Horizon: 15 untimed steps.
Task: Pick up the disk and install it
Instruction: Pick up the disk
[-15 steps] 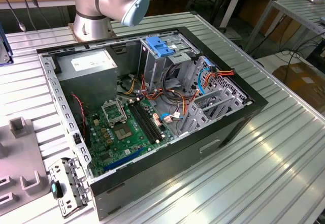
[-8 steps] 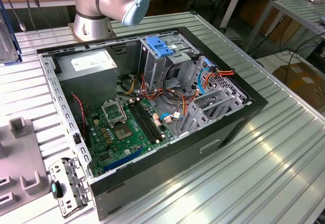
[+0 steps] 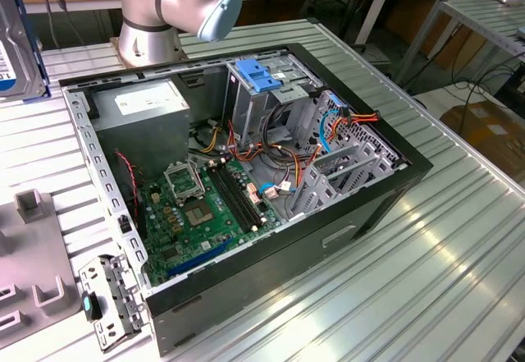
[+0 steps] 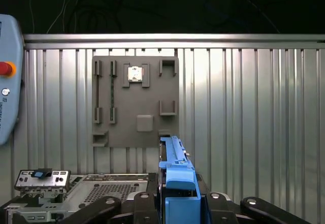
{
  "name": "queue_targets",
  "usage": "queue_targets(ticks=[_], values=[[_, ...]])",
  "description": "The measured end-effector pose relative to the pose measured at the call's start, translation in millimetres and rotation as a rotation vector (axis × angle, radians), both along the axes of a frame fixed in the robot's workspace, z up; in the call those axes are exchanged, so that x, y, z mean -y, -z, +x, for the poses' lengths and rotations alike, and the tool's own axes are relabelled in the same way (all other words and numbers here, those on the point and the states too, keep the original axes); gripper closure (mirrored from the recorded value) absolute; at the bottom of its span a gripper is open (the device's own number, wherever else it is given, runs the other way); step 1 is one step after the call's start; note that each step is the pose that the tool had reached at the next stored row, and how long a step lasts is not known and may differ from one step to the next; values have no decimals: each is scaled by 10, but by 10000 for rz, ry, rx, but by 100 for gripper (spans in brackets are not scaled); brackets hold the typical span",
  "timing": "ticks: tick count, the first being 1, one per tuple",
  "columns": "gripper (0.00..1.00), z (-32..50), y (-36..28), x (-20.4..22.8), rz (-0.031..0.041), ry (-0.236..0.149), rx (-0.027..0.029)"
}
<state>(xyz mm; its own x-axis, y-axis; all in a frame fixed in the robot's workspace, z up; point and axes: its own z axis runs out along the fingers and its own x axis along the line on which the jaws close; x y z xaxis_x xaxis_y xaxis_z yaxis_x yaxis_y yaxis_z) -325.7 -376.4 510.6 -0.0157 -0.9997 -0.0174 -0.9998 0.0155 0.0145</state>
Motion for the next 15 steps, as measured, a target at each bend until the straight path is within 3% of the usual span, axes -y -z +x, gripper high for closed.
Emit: queue_targets(ticks=[15], values=[[63, 355, 3, 5, 0, 5, -10]])
